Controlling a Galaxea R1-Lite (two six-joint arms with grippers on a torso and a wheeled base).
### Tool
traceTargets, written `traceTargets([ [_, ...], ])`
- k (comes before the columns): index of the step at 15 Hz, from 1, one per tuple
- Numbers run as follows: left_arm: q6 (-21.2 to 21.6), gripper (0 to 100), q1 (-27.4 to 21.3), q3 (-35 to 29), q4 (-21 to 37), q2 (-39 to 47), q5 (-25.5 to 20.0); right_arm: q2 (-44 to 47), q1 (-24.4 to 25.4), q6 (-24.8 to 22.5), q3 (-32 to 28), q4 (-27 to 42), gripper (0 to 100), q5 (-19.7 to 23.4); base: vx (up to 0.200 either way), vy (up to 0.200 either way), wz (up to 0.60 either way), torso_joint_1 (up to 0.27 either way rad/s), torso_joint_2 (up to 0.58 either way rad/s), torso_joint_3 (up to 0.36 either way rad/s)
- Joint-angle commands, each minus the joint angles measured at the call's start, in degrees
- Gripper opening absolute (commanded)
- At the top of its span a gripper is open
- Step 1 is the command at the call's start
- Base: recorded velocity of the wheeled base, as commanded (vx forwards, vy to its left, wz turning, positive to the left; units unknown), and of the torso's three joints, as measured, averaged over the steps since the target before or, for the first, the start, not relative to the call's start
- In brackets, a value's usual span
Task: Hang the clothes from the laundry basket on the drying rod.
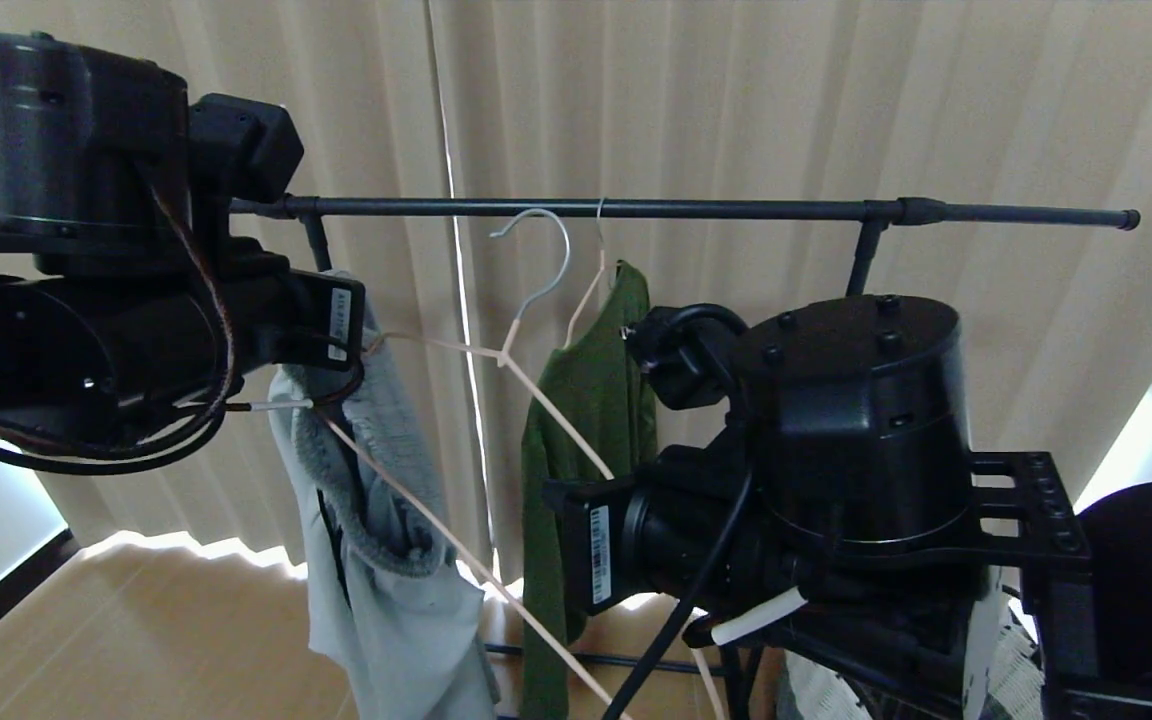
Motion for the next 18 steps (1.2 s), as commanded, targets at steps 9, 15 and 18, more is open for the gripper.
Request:
traceTargets([
  [9,-2.53,0,-8.48,-0.48,0.18,-3.26,-0.01,5.40,-0.07,0.05,-4.91,-0.04,0,-1.31,0.000,0.000,0.00,0.000,0.00,0.000],
  [15,-2.18,0,-7.95,-0.04,2.64,-7.13,-0.10,5.14,-3.06,-0.04,-4.56,0.14,0,-3.60,0.000,0.000,0.00,0.000,0.00,0.000],
  [18,-2.18,0,-6.55,0.05,5.28,-8.27,-0.19,4.52,-6.22,-0.21,-4.56,0.49,0,-4.65,0.000,0.000,0.00,0.000,0.00,0.000],
])
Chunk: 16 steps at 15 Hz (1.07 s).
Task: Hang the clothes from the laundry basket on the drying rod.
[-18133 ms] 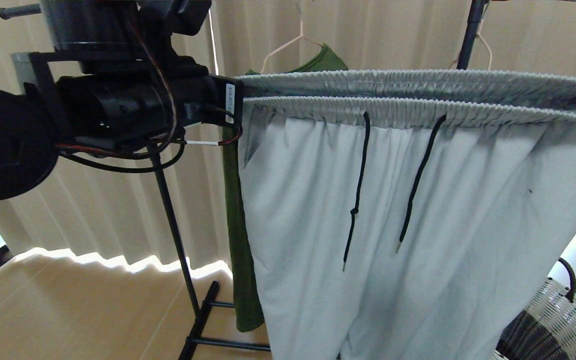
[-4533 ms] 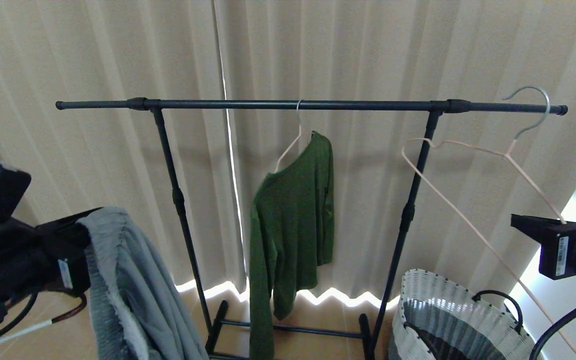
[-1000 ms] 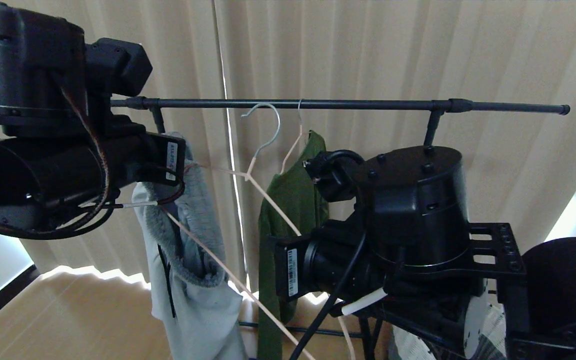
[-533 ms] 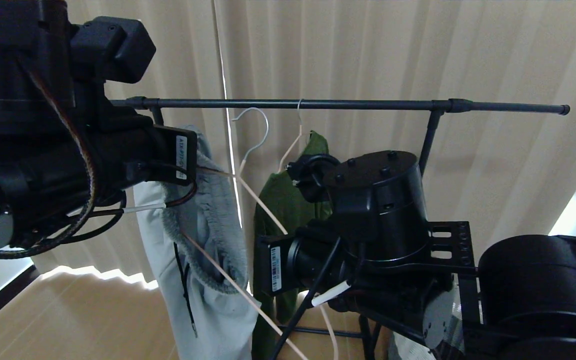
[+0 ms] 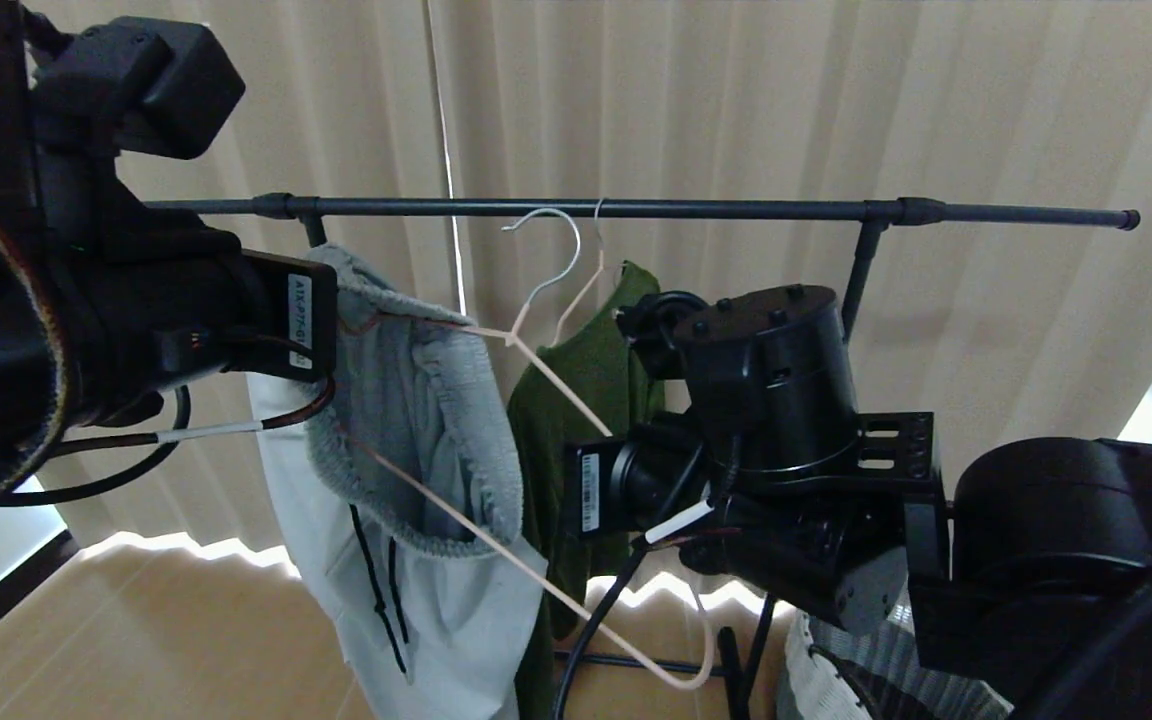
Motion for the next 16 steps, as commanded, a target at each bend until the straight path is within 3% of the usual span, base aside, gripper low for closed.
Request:
traceTargets([
  [1,0.06,0,0.50,0.05,0.15,-0.81,0.06,-0.83,-1.97,-0.12,-0.01,-0.06,0,-0.74,0.000,0.000,0.00,0.000,0.00,0.000],
  [5,0.14,0,-1.17,0.75,1.20,-0.55,-0.47,-1.54,-2.58,-0.56,-0.37,-0.32,0,-0.91,0.000,0.000,0.00,0.000,0.00,0.000],
  [9,-0.29,0,-8.64,0.40,0.59,2.35,-2.23,-0.92,-2.58,-2.05,-0.54,-0.41,0,-0.30,0.000,0.000,0.00,0.000,0.00,0.000],
  [16,-1.35,0,-9.34,-2.41,0.41,5.17,-9.26,-1.01,-1.79,-8.12,1.30,-4.98,0,-0.21,0.000,0.000,0.00,0.000,0.00,0.000],
])
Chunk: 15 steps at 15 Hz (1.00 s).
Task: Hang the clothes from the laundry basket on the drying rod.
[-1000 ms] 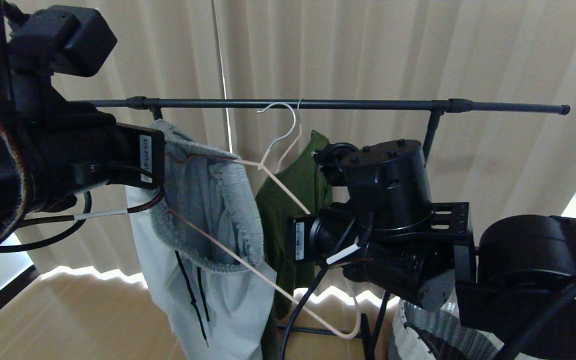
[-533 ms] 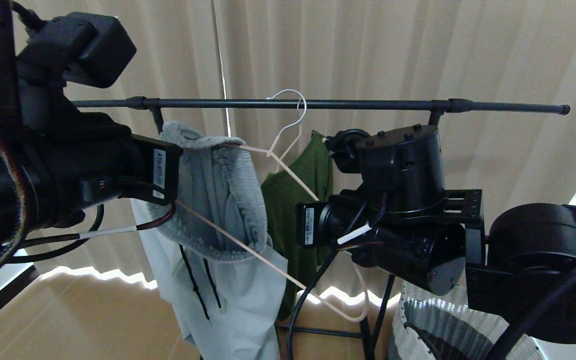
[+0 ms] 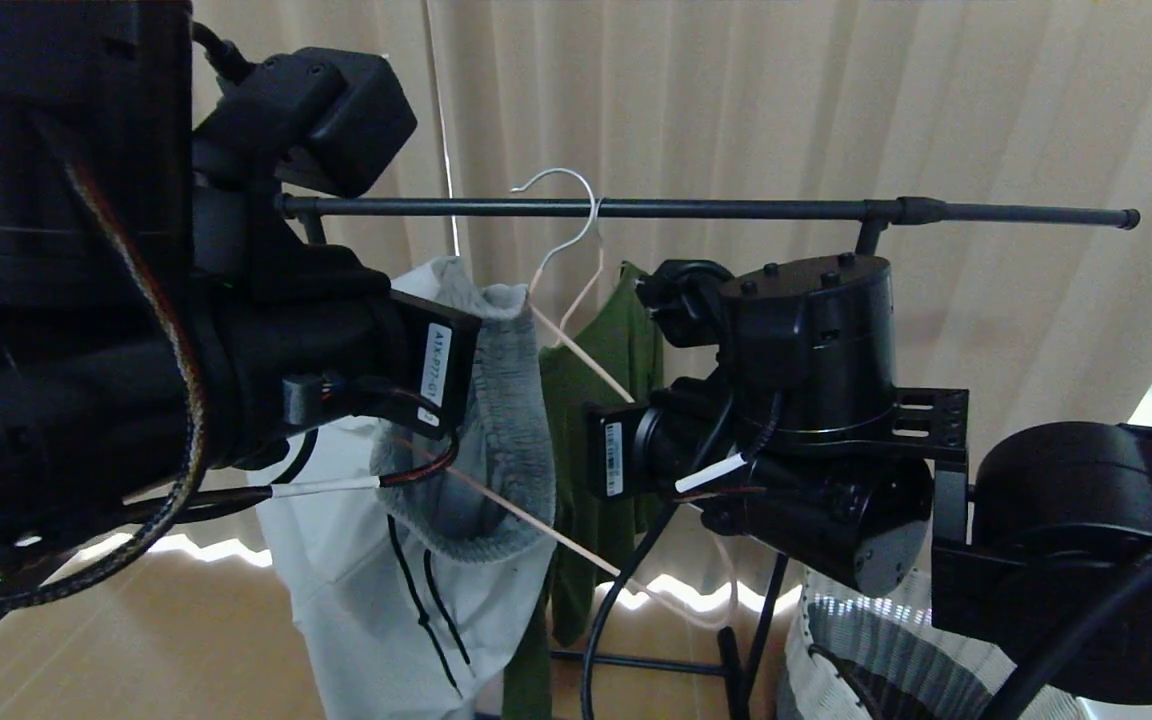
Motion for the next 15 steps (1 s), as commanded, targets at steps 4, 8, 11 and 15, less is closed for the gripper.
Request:
traceTargets([
  [4,-0.01,0,0.02,1.41,0.00,0.04,-1.90,-0.86,0.27,-1.11,0.29,-0.25,0,-0.02,0.000,0.000,0.00,0.000,0.00,0.000],
  [8,0.17,0,-0.07,3.43,0.00,-0.48,-1.90,-2.27,0.27,-1.29,0.38,-0.17,0,-0.02,0.000,0.000,0.00,0.000,0.00,0.000],
  [11,0.26,100,-0.07,3.69,0.00,-1.98,-2.16,-3.59,0.27,-1.64,0.47,-0.17,0,-0.02,0.000,0.000,0.00,0.000,0.00,0.000],
  [15,0.43,100,-0.07,6.68,0.09,-5.84,-6.91,-5.69,0.36,-2.96,2.93,-0.25,0,-0.02,0.000,0.000,0.00,0.000,0.00,0.000],
])
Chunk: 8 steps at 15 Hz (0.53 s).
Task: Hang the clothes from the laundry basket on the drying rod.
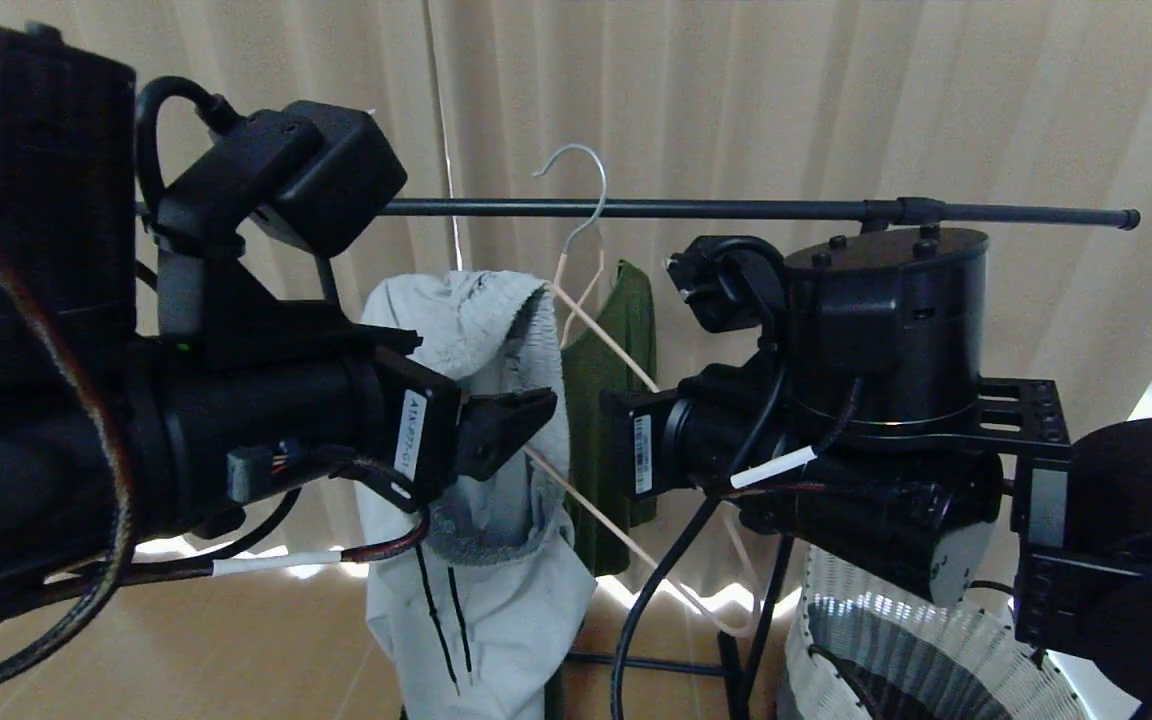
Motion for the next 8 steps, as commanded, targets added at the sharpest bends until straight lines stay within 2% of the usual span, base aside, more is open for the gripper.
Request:
traceTargets([
  [1,0.23,100,-0.01,2.73,-0.03,-3.54,-1.00,-2.25,0.00,-0.38,1.16,-0.08,0,0.01,0.000,0.000,0.00,0.000,0.00,0.000],
  [4,0.41,100,0.08,4.84,-0.03,-5.65,-1.00,-4.27,0.00,-2.14,3.01,-0.96,0,0.18,0.000,0.000,0.00,0.000,0.00,0.000],
  [5,0.41,100,0.17,5.72,-0.03,-6.62,-1.00,-4.44,0.00,-3.72,4.94,-4.57,0,0.45,0.000,0.000,0.00,0.000,0.00,0.000],
  [6,0.50,100,0.52,6.33,-0.03,-7.50,-1.00,-4.88,0.00,-7.32,7.84,-9.84,0,1.59,0.000,0.000,0.00,0.000,0.00,0.000],
  [8,1.11,100,1.58,6.86,-0.03,-8.29,-1.00,-6.64,0.00,-11.89,12.06,-14.59,0,3.70,0.000,0.000,0.00,0.000,0.00,0.000],
])
